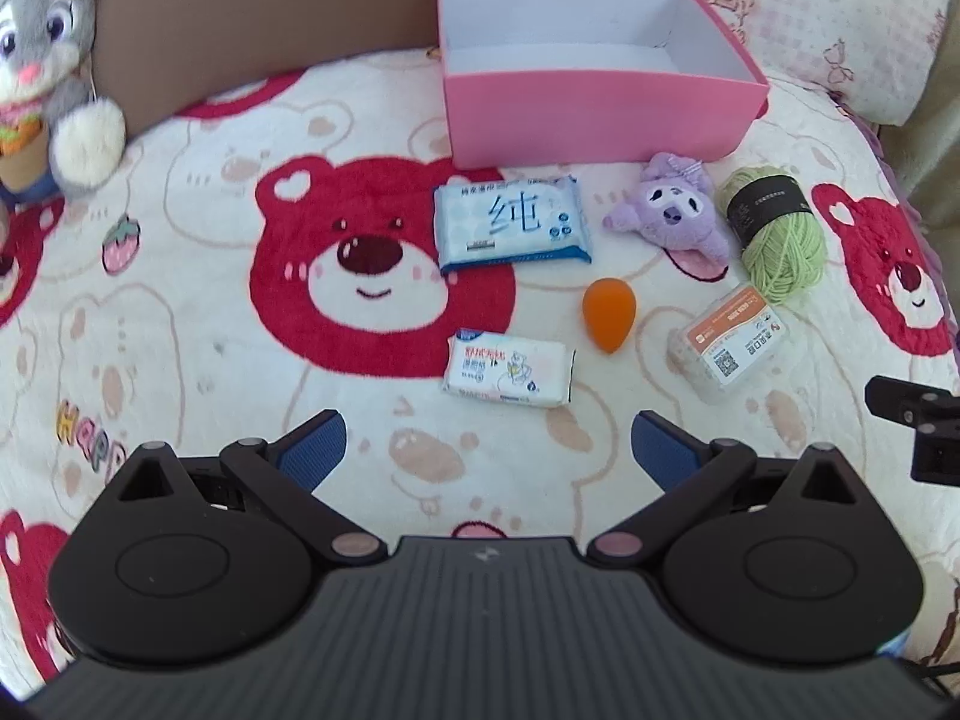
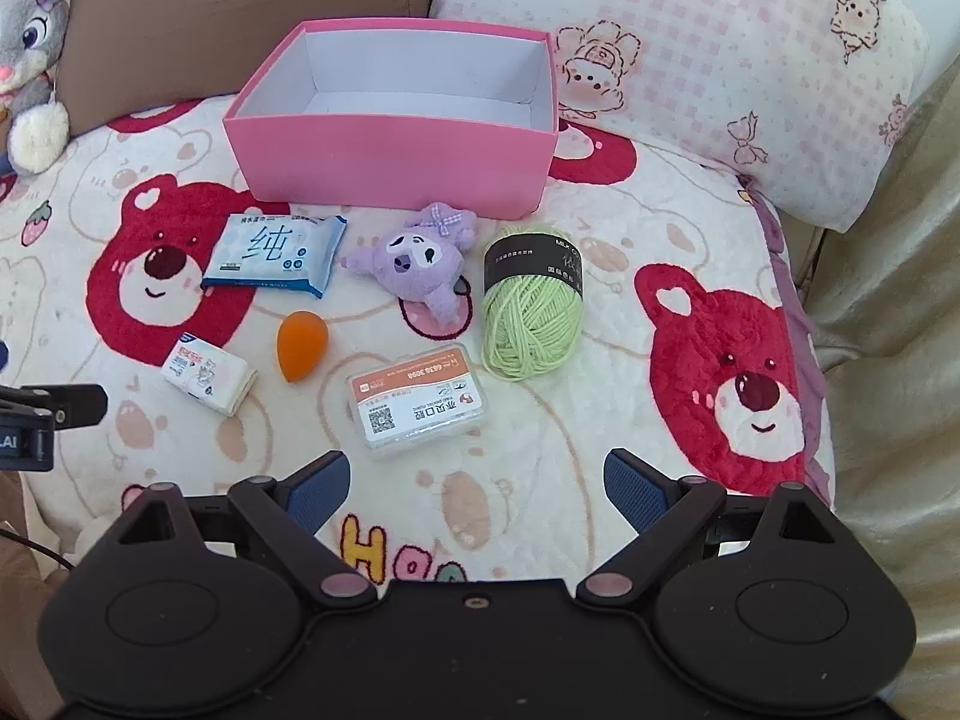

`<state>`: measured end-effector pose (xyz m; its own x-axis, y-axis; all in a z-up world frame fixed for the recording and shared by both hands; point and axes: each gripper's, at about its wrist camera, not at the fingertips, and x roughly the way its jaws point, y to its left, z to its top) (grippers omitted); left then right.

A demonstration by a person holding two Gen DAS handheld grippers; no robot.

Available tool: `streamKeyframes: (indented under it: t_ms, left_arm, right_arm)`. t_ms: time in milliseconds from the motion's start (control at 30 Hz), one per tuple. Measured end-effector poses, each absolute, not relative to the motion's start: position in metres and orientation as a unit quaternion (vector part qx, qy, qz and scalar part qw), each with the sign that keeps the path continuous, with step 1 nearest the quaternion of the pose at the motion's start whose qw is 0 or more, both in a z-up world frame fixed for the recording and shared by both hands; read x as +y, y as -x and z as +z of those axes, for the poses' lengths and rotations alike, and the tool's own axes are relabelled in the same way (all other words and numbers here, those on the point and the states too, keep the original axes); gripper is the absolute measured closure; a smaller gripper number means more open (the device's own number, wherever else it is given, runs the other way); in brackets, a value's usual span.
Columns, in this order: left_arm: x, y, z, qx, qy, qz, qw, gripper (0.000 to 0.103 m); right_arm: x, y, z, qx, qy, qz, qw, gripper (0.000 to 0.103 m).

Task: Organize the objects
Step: 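Move the left tool toward the clear dental-floss box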

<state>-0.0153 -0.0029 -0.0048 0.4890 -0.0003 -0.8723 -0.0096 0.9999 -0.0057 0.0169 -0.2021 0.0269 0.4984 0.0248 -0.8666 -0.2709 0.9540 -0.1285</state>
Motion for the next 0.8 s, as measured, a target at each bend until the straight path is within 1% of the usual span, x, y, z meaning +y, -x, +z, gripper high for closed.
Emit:
streamKeyframes:
  t_ms: [133, 267, 567, 800]
  left_arm:
    - [-0.01, 0.017, 0.004, 0.487, -0.018, -0.002, 0.873, 0.0]
    - [-0.013, 0.018, 0.005, 0.493, -0.017, -0.006, 0.87, 0.0]
    - [-0.009, 0.015, -0.007, 0.505, 0.012, -0.014, 0.863, 0.0]
    - [-0.004, 0.01, -0.026, 0.53, 0.027, -0.009, 0.847, 0.0]
  right_arm:
    - [-0.203, -0.017, 0.025, 0.493, 0.124, 0.087, 0.856, 0.009]
    - [-0.202, -0.018, 0.022, 0.496, 0.127, 0.085, 0.855, 0.009]
    - [-0.205, -0.022, 0.018, 0.504, 0.124, 0.081, 0.851, 0.009]
    - [-0.208, -0.025, 0.016, 0.509, 0.118, 0.076, 0.849, 0.009]
